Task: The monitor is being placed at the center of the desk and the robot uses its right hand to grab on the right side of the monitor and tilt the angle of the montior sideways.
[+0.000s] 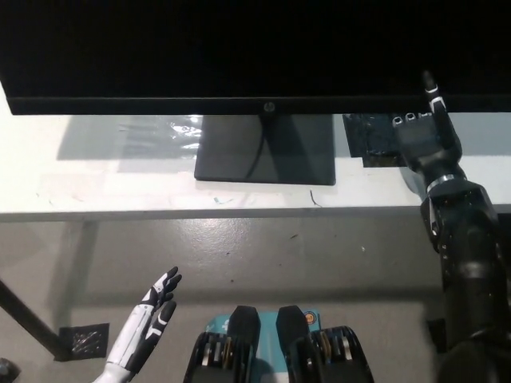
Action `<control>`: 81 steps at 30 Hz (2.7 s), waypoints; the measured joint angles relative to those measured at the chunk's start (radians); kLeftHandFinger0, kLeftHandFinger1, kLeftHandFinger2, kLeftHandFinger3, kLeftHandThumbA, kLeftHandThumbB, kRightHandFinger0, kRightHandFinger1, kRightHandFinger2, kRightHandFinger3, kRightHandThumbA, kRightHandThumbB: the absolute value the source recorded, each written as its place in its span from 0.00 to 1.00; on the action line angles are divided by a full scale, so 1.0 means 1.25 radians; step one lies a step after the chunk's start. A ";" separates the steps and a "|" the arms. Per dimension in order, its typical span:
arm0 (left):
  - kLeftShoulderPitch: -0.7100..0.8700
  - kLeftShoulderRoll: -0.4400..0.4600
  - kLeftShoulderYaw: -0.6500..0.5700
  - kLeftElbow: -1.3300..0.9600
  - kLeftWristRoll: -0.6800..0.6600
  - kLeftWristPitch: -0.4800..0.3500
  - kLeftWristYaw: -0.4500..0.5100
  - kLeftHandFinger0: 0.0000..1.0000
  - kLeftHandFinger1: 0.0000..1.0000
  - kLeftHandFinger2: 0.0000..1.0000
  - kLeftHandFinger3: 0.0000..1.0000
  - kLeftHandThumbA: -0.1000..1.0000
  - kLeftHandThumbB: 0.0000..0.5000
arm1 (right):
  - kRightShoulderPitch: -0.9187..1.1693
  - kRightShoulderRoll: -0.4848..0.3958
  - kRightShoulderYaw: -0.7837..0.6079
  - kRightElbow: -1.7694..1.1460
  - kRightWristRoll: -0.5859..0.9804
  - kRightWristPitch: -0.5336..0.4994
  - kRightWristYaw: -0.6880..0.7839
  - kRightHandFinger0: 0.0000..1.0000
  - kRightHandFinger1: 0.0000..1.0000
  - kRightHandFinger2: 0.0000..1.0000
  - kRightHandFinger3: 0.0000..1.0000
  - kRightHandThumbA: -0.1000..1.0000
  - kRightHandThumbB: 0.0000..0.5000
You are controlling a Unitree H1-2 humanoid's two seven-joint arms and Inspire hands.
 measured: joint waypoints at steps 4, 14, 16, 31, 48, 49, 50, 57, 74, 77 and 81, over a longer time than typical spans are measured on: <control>-0.002 0.000 0.000 0.000 0.000 0.000 0.000 1.00 1.00 1.00 1.00 1.00 0.57 | -0.008 0.000 -0.002 0.011 -0.008 -0.009 0.000 1.00 1.00 1.00 1.00 1.00 0.74; -0.003 0.001 0.000 0.000 -0.001 0.000 0.000 1.00 1.00 1.00 1.00 1.00 0.54 | -0.031 -0.004 -0.005 0.045 -0.019 -0.026 0.000 1.00 1.00 1.00 1.00 1.00 0.76; -0.003 0.002 0.000 -0.001 -0.001 0.000 0.000 1.00 1.00 1.00 1.00 1.00 0.56 | -0.042 -0.010 -0.007 0.066 -0.022 -0.035 0.001 1.00 1.00 1.00 1.00 1.00 0.78; -0.005 0.006 0.001 -0.001 -0.001 0.000 0.000 1.00 1.00 1.00 1.00 1.00 0.56 | -0.112 -0.042 -0.019 0.222 -0.044 -0.095 0.039 1.00 1.00 1.00 1.00 1.00 0.76; -0.010 0.005 0.001 0.005 -0.001 0.001 -0.002 1.00 1.00 1.00 1.00 1.00 0.58 | 0.271 0.068 0.086 -0.319 -0.076 -0.075 0.036 1.00 1.00 1.00 1.00 1.00 0.77; -0.010 0.005 0.001 0.005 -0.001 0.001 -0.002 1.00 1.00 1.00 1.00 1.00 0.58 | 0.301 0.070 0.095 -0.351 -0.083 -0.075 0.036 1.00 1.00 1.00 1.00 1.00 0.75; -0.010 0.005 0.001 0.005 -0.001 0.001 -0.002 1.00 1.00 1.00 1.00 1.00 0.58 | 0.325 0.071 0.103 -0.375 -0.088 -0.076 0.036 1.00 1.00 1.00 1.00 1.00 0.71; -0.010 0.005 0.000 0.007 -0.001 0.001 -0.003 1.00 1.00 1.00 1.00 1.00 0.58 | 0.533 0.076 0.185 -0.585 -0.164 -0.104 0.041 1.00 1.00 1.00 1.00 1.00 0.83; -0.007 0.004 0.000 0.008 -0.001 0.001 -0.004 1.00 1.00 1.00 1.00 1.00 0.61 | 0.755 0.112 0.358 -0.801 -0.446 -0.266 0.061 1.00 1.00 1.00 1.00 1.00 0.62; -0.006 0.004 -0.001 0.008 -0.001 0.001 -0.004 1.00 1.00 1.00 1.00 1.00 0.59 | 0.752 0.099 0.378 -0.783 -0.495 -0.282 0.047 1.00 1.00 1.00 1.00 1.00 0.81; -0.006 0.004 -0.001 0.008 -0.001 0.001 -0.004 1.00 1.00 1.00 1.00 1.00 0.60 | 0.735 0.060 0.415 -0.712 -0.568 -0.303 0.009 1.00 1.00 1.00 1.00 1.00 0.74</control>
